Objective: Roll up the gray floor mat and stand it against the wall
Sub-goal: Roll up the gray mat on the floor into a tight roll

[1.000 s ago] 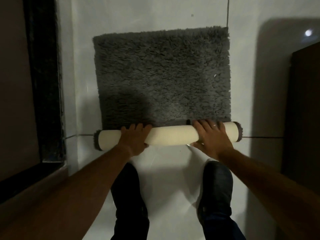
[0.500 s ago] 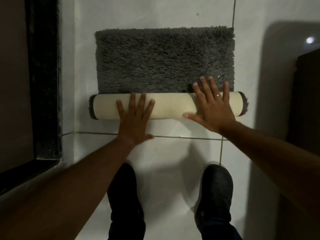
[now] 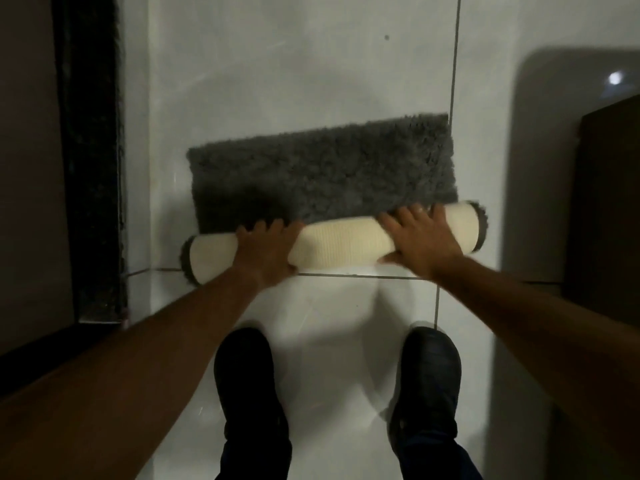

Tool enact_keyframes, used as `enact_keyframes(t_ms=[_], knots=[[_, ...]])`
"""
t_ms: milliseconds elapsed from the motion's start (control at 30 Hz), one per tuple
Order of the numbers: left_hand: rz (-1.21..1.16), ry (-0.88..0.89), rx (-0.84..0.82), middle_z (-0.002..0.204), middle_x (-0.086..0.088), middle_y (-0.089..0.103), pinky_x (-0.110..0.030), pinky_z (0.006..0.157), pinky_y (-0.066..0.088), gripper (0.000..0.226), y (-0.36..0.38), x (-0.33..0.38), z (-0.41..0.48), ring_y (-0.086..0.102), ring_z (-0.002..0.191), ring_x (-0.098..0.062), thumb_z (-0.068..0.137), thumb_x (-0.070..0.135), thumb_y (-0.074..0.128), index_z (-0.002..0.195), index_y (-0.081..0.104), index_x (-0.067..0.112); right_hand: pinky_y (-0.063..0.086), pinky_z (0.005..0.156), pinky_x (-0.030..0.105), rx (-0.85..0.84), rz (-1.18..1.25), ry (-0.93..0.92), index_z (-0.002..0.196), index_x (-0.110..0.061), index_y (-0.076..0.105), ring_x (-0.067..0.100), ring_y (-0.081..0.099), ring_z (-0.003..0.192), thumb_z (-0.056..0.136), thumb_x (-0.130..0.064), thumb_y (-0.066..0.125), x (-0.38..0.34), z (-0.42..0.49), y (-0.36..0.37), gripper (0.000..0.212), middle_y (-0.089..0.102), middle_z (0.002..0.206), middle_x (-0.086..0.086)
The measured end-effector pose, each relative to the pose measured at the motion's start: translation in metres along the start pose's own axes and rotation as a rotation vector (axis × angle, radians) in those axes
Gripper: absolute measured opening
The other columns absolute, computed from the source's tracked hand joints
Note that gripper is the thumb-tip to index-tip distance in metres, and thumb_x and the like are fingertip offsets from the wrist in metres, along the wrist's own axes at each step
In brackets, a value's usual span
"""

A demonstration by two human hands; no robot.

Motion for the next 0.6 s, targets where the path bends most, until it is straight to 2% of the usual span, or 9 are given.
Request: enact_keyframes(t_ms=[67, 133, 200, 300, 367, 433, 500, 533, 600], knots=[[-0.054, 0.025, -0.194, 0.149, -0.01, 0.037, -0.063, 0.106, 0.031, 0.093, 0.029, 0.006, -0.023, 0.038, 0.131, -0.039, 0.081, 0.053, 0.07, 0.152, 0.014, 0.031, 0.03, 0.108, 0.058, -0.155, 0.012, -0.049, 0.147, -0.026, 0.031, 0.035, 0.042, 0.131, 0.081, -0.065, 0.061, -0.017, -0.024, 0.021, 0.083, 0.047, 0.145, 0.012], [-0.099, 0.02, -0.285, 0.155, -0.01, 0.029, -0.064, 0.11, 0.024, 0.099, 0.048, 0.01, -0.04, 0.029, 0.138, -0.038, 0.081, 0.053, 0.07, 0.154, 0.006, 0.033, 0.028, 0.107, 0.057, -0.28, 0.011, -0.084, 0.149, -0.027, 0.028, 0.034, 0.039, 0.134, 0.082, -0.069, 0.055, -0.03, -0.038, 0.04, 0.084, 0.043, 0.149, 0.011], [-0.086, 0.012, -0.157, 0.161, -0.012, 0.018, -0.068, 0.113, 0.017, 0.104, 0.053, 0.015, -0.06, 0.016, 0.146, -0.038, 0.081, 0.051, 0.07, 0.156, 0.0, 0.032, 0.026, 0.109, 0.059, -0.357, 0.022, -0.099, 0.15, -0.028, 0.028, 0.034, 0.038, 0.136, 0.082, -0.071, 0.053, -0.032, -0.034, 0.044, 0.084, 0.043, 0.15, 0.01], [-0.048, 0.111, 0.148, 0.163, -0.017, 0.017, -0.074, 0.11, 0.016, 0.115, 0.056, 0.032, -0.084, 0.013, 0.148, -0.043, 0.067, 0.052, 0.078, 0.157, 0.012, 0.025, 0.02, 0.112, 0.063, -0.436, 0.121, -0.082, 0.147, -0.033, 0.035, 0.033, 0.043, 0.134, 0.077, -0.072, 0.06, -0.019, -0.001, 0.032, 0.083, 0.052, 0.144, 0.005], [0.013, 0.112, 0.093, 0.165, -0.016, 0.002, -0.076, 0.109, 0.008, 0.133, 0.06, 0.036, -0.08, 0.0, 0.149, -0.045, 0.061, 0.067, 0.077, 0.157, -0.004, 0.024, 0.023, 0.111, 0.064, -0.399, 0.111, -0.085, 0.149, -0.034, 0.032, 0.036, 0.043, 0.133, 0.075, -0.073, 0.062, -0.012, 0.016, 0.022, 0.089, 0.05, 0.145, 0.005], [0.054, 0.04, 0.013, 0.164, -0.014, -0.016, -0.078, 0.108, 0.003, 0.141, 0.054, 0.028, -0.054, -0.014, 0.147, -0.045, 0.059, 0.08, 0.069, 0.15, -0.025, 0.026, 0.03, 0.108, 0.064, -0.219, 0.139, -0.024, 0.153, -0.03, 0.023, 0.039, 0.041, 0.134, 0.078, -0.073, 0.057, -0.008, 0.015, 0.014, 0.093, 0.044, 0.15, 0.011], [0.043, -0.002, -0.024, 0.164, -0.011, -0.018, -0.08, 0.106, 0.002, 0.142, 0.035, 0.015, -0.018, -0.018, 0.146, -0.046, 0.057, 0.086, 0.064, 0.149, -0.027, 0.029, 0.033, 0.108, 0.064, 0.041, 0.207, 0.033, 0.154, -0.021, 0.023, 0.041, 0.038, 0.138, 0.085, -0.075, 0.04, -0.002, -0.004, 0.01, 0.089, 0.039, 0.154, 0.015], [0.015, -0.007, -0.054, 0.164, -0.01, -0.018, -0.081, 0.106, 0.001, 0.141, 0.024, 0.008, -0.003, -0.019, 0.146, -0.045, 0.055, 0.088, 0.064, 0.15, -0.024, 0.031, 0.028, 0.111, 0.066, 0.101, 0.201, 0.03, 0.155, -0.018, 0.022, 0.04, 0.032, 0.142, 0.085, -0.079, 0.033, -0.001, -0.016, 0.011, 0.094, 0.034, 0.157, 0.016], [-0.03, 0.009, -0.107, 0.164, -0.007, -0.02, -0.081, 0.106, -0.003, 0.145, 0.007, -0.004, 0.019, -0.021, 0.146, -0.044, 0.049, 0.09, 0.065, 0.151, -0.02, 0.033, 0.012, 0.116, 0.068, 0.049, 0.11, -0.001, 0.157, -0.015, 0.015, 0.038, 0.016, 0.15, 0.075, -0.091, 0.028, 0.0, -0.022, 0.02, 0.113, 0.021, 0.163, 0.017]])
Point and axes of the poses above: each hand's wrist, its own z-axis towards the middle knuckle, its own y-axis out of the palm, x = y × z, the point moved 5 cm from there along z, towards the middle knuckle
